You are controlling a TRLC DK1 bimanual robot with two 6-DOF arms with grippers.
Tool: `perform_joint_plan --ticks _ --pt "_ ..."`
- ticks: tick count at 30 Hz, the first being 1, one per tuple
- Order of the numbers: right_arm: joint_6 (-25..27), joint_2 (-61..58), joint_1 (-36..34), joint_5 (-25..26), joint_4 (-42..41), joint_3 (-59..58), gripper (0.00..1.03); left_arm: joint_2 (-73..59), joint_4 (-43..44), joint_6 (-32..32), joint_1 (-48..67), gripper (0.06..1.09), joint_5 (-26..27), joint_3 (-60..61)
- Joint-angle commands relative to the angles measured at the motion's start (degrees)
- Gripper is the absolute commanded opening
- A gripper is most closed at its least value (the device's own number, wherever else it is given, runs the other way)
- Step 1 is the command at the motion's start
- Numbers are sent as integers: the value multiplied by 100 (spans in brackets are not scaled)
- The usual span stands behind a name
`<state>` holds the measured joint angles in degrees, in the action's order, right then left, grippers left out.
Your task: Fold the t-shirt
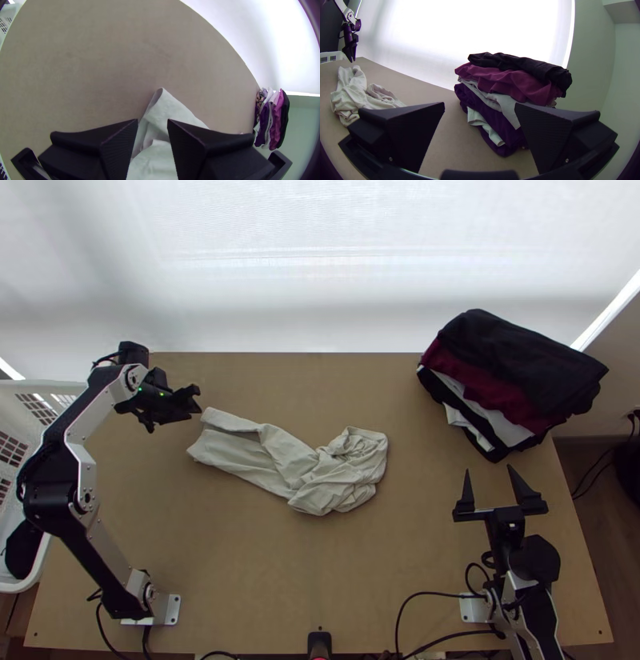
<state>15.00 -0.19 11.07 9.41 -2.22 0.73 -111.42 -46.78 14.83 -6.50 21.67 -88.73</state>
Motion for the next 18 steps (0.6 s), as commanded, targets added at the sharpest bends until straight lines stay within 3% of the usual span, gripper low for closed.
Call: perform_joint_plan --ticks 1,18 --pt "-59 27 -26 -18 81 -47 99 -188 29 -59 -27 54 48 93" --pt "-59 27 -26 -9 81 -56 99 -478 231 81 237 54 4 49"
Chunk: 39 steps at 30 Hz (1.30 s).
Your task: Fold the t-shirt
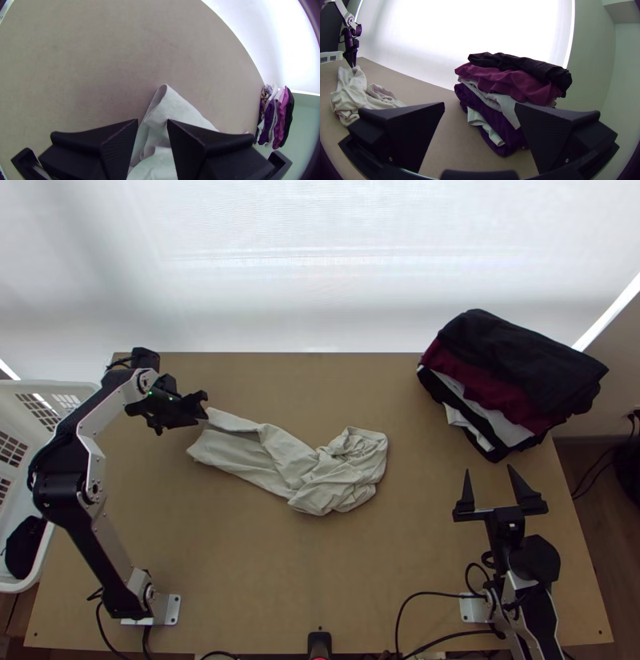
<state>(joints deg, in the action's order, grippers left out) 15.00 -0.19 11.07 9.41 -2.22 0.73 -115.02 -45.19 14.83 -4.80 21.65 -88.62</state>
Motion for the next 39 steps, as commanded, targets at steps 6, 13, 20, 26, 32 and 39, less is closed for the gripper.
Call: perform_joint_plan --ticks 6,13,20,26,32,39 --pt "-59 27 -26 -9 81 -56 99 -82 414 90 163 29 -258 126" --pt "-59 27 -26 -9 81 -47 99 -3 379 -129 137 9 -240 -94" --pt "-59 27 -26 -18 72 -47 99 639 485 20 75 9 -231 -112" --pt "-59 27 -26 -9 81 -47 99 1324 529 257 111 9 -231 -112" --pt "-59 27 -26 -18 81 -47 99 1676 379 407 207 9 -328 -103" --pt "-59 27 -26 -9 72 -56 99 1782 221 732 286 9 -442 -41"
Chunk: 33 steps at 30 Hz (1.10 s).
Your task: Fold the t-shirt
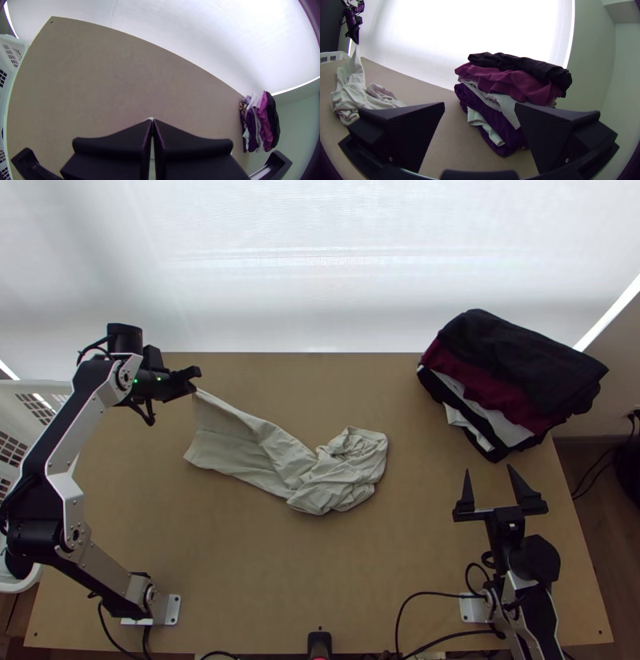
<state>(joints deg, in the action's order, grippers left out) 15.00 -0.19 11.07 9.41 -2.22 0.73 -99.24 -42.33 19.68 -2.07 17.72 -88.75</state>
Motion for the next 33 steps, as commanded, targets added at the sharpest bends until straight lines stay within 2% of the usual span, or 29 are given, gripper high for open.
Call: perform_joint_plan --ticks 1,12,15,17,20,28,33 --pt "-59 27 -26 -18 72 -47 99 203 -83 264 13 9 -49 -20" --pt "-340 27 71 -27 81 -56 99 142 -303 326 -13 9 -515 -63" --pt "-815 36 378 -27 72 -56 99 168 -338 378 -13 9 -638 -63" --pt "-824 27 563 -27 99 -47 99 195 -364 387 -13 9 -655 -63" --pt "-841 10 466 -36 116 -47 99 221 -382 405 -13 9 -717 -63" --pt "-1369 19 633 -71 125 -47 99 230 -487 396 -31 9 -787 -213" --pt "-1386 -43 616 -80 310 199 99 256 -487 405 4 9 -787 -239"
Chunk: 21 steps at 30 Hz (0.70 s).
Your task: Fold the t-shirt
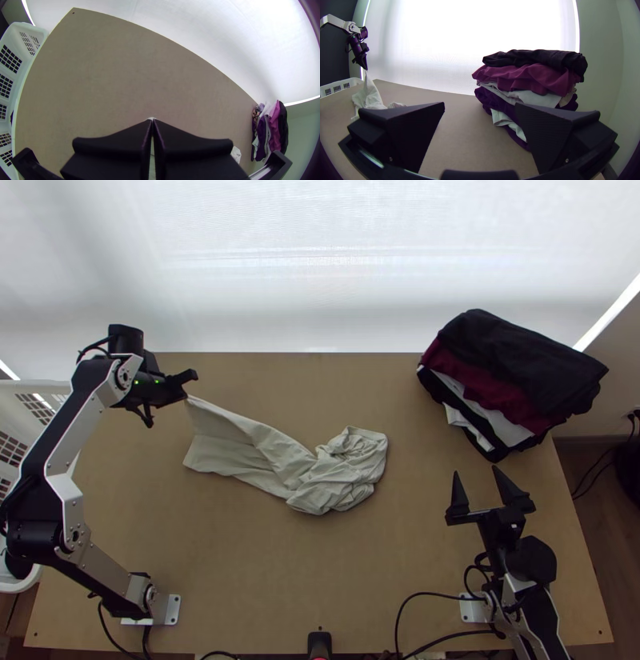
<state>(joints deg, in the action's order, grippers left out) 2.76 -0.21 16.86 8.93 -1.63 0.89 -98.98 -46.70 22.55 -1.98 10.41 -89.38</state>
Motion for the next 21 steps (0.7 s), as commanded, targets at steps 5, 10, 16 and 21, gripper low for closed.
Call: perform_joint_plan --ticks 5,10,16,21 --pt "-461 -656 335 -32 673 993 99 239 -41 119 92 9 -57 -185" --pt "-997 -2546 854 -119 1622 2610 99 362 -24 154 277 9 -57 -158" --pt "-1287 -3583 1469 -673 2088 3471 99 652 126 259 523 9 -57 88" --pt "-1208 -4365 2023 -814 2263 3480 99 792 205 329 593 9 -57 211"
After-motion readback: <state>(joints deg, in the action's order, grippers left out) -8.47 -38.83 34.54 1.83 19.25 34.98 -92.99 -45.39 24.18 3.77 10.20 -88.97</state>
